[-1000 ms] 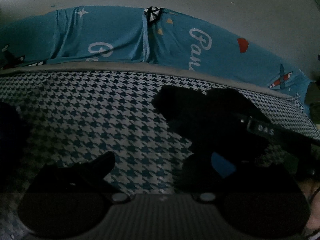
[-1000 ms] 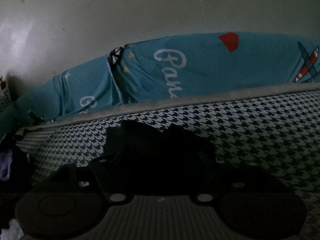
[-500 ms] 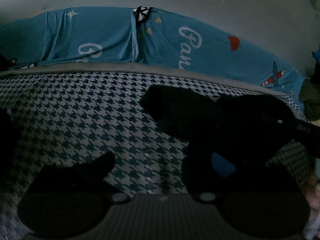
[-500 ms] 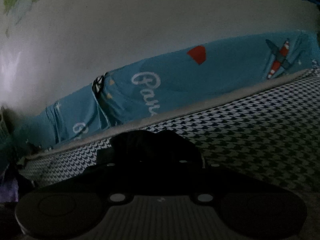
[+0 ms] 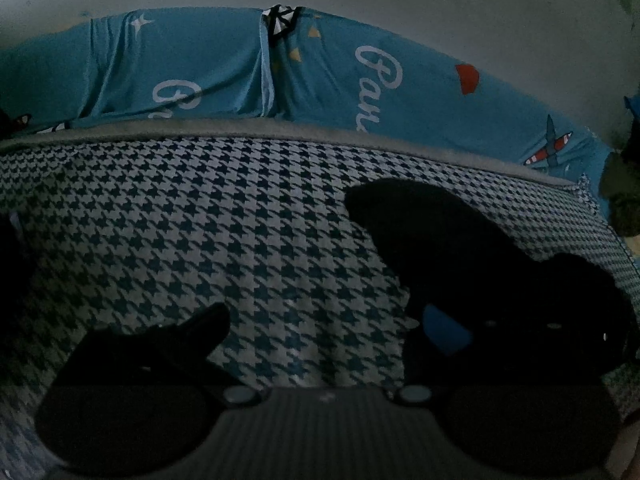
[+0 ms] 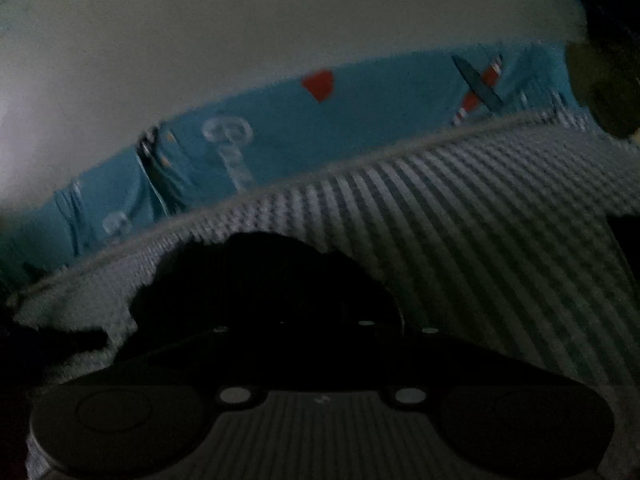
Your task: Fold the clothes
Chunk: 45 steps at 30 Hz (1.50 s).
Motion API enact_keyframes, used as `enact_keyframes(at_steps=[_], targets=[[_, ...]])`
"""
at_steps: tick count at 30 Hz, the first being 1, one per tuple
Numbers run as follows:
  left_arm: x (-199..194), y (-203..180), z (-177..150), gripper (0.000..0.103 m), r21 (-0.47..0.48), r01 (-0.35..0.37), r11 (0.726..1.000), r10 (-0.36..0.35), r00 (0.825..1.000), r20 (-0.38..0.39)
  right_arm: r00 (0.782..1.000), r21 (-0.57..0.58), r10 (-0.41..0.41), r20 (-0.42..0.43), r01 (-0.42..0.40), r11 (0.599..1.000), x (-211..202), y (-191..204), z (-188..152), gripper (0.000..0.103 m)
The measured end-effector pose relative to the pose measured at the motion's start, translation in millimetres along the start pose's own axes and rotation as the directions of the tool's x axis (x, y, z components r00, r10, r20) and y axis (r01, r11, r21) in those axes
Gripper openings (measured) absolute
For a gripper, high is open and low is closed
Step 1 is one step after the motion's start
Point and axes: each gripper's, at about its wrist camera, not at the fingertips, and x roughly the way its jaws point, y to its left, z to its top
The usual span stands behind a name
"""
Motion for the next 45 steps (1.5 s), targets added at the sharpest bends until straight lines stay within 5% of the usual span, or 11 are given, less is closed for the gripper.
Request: enact_keyframes(at_steps=[3,5,12,19,24,35,45], targets=[[1,-2,-2,0.103,0.008,0.0,1.0,0.0,1.0,-0.006,1.0,0.055,-0.007,-0.015,0.008,0.998,-8,-15,-7,0.015],[2,-4,-4,0.103,0.019,0.0,1.0,0.0,1.0,-0.007,1.0,0.082,0.006,0.03,-0.009,0.997,-18,-23,-6,0.023],[8,-11,-9,0.103,0.052,-0.023,0.998,0.025,0.999,-0.03,0.97,0.012,0.11,0.217,-0.116,0.993,-44,-10,-1,0.029],[11,3,-8,0.103,0.012,-0.091,0.996,0.091,0.994,-0.053,0.937,-0.123,0.283,0.206,-0.262,0.957,-37,30,-6,0.034],[11,14,-7,0.103,-0.018,-0.118,0.993,0.117,0.992,-0.057,0.939,-0.152,0.313,0.144,-0.292,0.944,-10,58,-9,0.046],[11,22,-6,0.103,-0.033,-0.117,0.993,0.115,0.992,-0.06,0.951,-0.279,0.295,0.093,-0.259,0.925,30,97,-15,0.082],[10,29,-7,0.103,-0.031,-0.133,0.991,0.131,0.989,-0.067,0.988,-0.414,0.156,0.016,-0.135,0.9,88,115,-24,0.081]])
